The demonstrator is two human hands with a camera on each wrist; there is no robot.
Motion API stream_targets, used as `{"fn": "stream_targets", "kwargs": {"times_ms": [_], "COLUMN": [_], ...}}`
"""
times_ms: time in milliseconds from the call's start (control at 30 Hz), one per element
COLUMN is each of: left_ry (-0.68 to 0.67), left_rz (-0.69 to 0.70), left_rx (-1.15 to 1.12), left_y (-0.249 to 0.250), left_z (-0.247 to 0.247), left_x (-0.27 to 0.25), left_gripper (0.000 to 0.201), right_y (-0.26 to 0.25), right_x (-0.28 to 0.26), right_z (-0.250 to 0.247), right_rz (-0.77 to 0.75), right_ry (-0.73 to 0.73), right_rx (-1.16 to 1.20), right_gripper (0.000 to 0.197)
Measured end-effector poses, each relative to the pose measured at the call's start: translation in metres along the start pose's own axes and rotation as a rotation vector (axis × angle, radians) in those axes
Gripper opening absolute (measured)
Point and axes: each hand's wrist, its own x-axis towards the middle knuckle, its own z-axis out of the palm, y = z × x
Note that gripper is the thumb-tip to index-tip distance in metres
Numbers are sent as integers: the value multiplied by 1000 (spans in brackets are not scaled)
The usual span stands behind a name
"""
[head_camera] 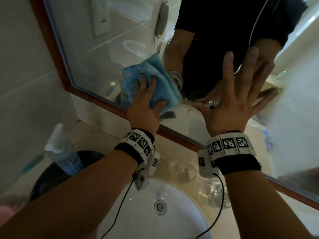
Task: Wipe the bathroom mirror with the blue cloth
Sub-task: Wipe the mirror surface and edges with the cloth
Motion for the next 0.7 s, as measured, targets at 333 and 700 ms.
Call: {"fn": "stream_targets", "kwargs": {"times_ms": [333, 700], "left_ry": [140, 281], "left_rz": [-446, -573], "left_rx": [-301, -404], "left_y": [-53, -96], "left_z": [9, -34], "left_x": [-11, 40], "left_gripper": [76, 73], "right_y": [0, -16], "right_x": [0, -2], "right_z": [3, 9], "right_rz": [1, 75], "right_ry": [-17, -19], "right_rx": [-1, 72], "right_gripper": [110, 117]}}
